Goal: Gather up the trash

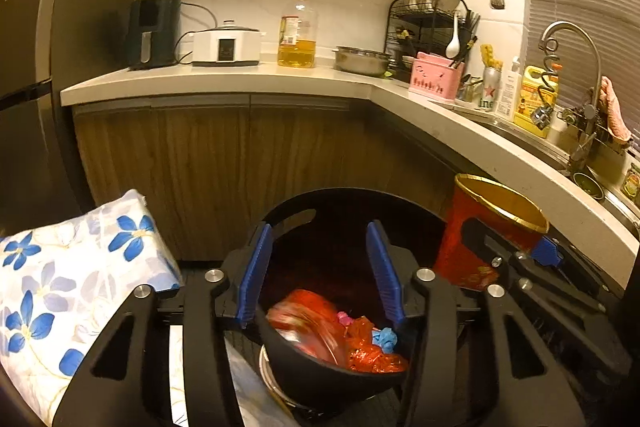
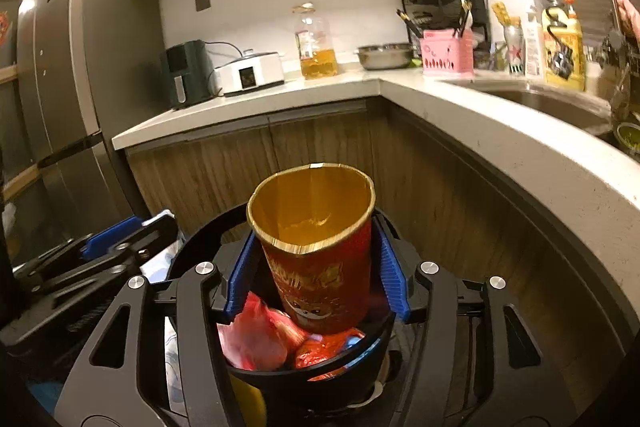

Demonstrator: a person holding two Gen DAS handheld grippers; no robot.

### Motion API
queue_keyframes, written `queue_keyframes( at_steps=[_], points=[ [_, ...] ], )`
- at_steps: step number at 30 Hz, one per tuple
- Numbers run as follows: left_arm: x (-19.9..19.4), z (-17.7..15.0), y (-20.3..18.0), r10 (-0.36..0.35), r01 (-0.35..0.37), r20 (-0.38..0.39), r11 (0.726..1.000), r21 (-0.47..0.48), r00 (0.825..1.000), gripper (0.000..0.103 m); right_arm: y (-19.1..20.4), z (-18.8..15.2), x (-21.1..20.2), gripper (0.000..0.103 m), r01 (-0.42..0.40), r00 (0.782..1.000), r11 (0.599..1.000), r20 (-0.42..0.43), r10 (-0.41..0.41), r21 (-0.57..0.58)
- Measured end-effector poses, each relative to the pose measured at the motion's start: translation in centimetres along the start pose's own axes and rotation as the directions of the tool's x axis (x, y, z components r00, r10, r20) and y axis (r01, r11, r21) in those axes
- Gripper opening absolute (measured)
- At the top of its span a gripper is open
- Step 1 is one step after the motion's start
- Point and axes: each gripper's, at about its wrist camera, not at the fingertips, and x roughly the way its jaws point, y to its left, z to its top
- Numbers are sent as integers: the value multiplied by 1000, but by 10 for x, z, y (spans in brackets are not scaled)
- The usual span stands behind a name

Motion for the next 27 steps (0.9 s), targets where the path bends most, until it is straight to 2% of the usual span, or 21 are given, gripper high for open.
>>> queue_keyframes(
  at_steps=[3,6,10,14,15,18,27],
  points=[
    [-5,-1,8,14,-14,5,1000,-24,1000,62,0,-2,-1,61,7,1000,1000,-11,-7,1],
    [-17,-4,14,44,-44,23,998,-39,999,75,5,-6,-6,72,9,1000,1000,-17,-9,-13],
    [-41,-11,25,136,-134,54,990,-50,989,87,12,-14,-17,81,16,1000,999,-26,-17,-30],
    [-63,-21,34,203,-199,54,978,-62,978,90,21,-22,-28,84,31,998,998,-44,-33,-51],
    [-67,-22,36,219,-216,51,975,-59,974,95,24,-25,-33,84,32,998,998,-49,-35,-56],
    [-82,-29,41,251,-248,49,967,-64,967,96,34,-32,-44,87,49,997,995,-61,-54,-81],
    [-131,-53,43,308,-307,50,951,-31,950,96,59,-46,-84,87,59,997,991,-50,-65,-122]
  ],
)
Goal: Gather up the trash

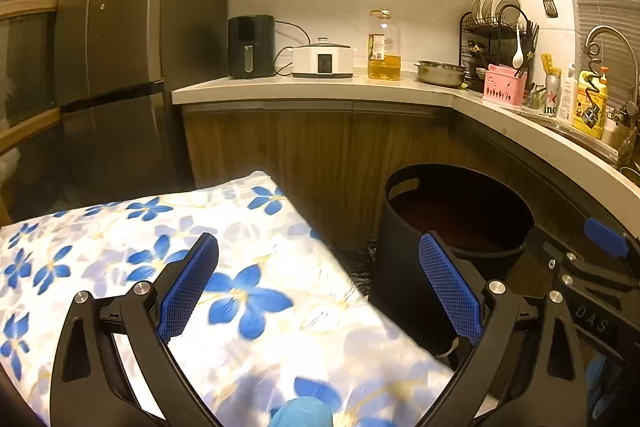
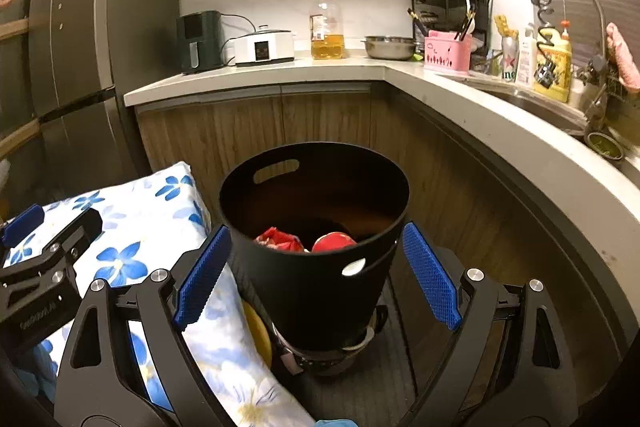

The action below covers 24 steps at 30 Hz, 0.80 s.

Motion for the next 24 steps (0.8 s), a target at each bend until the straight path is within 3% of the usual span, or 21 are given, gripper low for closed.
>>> queue_keyframes(
  at_steps=[5,24],
  points=[
    [-30,-12,14,1,-1,4,1000,-10,1000,97,12,-12,-33,93,-3,1000,1000,13,3,-14],
    [-126,-54,50,-7,8,39,1000,-24,999,97,44,-51,-148,97,-3,996,1000,92,4,-11]
  ],
)
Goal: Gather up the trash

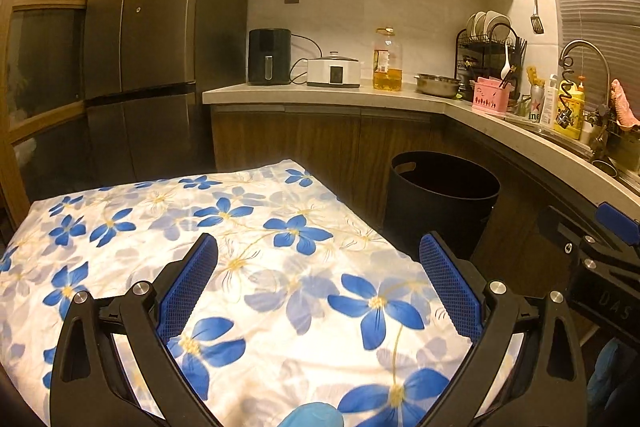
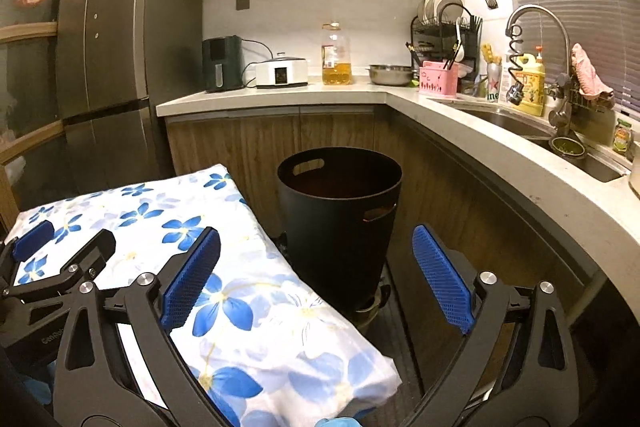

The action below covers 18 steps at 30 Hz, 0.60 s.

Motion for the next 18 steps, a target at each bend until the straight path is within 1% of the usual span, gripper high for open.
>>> queue_keyframes(
  at_steps=[3,18],
  points=[
    [-9,-4,3,3,-3,4,1000,-1,1000,97,2,-5,-9,97,7,1000,1000,1,-7,5],
    [-41,-17,24,30,-29,20,999,-26,999,97,21,-15,-36,97,-17,1000,1000,11,18,-17]
  ],
)
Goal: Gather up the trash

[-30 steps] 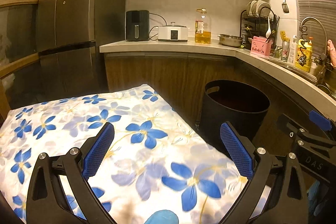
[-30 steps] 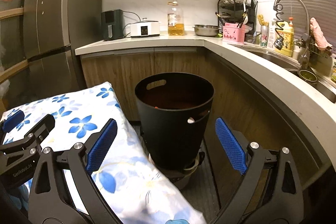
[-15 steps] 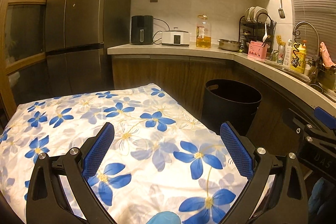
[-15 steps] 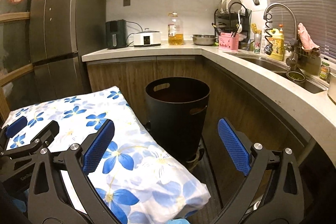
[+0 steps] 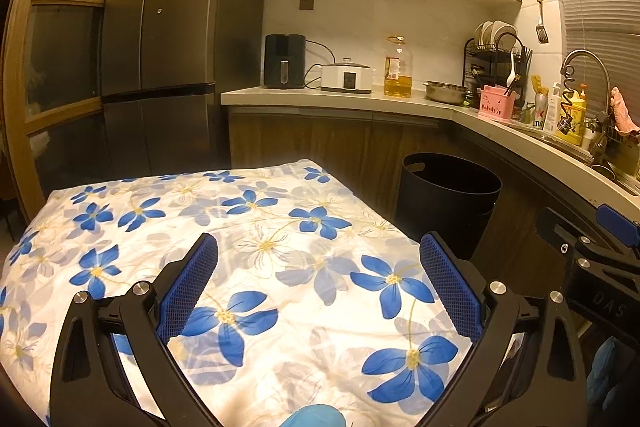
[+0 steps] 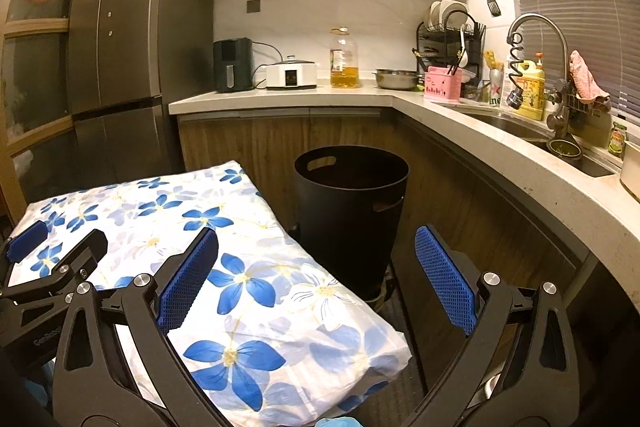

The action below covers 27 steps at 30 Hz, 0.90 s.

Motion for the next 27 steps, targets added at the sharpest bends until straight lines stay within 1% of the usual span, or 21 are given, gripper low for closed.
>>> queue_keyframes(
  at_steps=[10,27],
  points=[
    [-13,-1,7,3,-3,4,1000,-13,1000,97,9,0,-9,97,-13,1000,1000,7,13,-6],
    [-16,-3,6,-3,3,-5,1000,-8,1000,97,10,-2,-12,97,-11,1000,1000,3,11,-3]
  ],
)
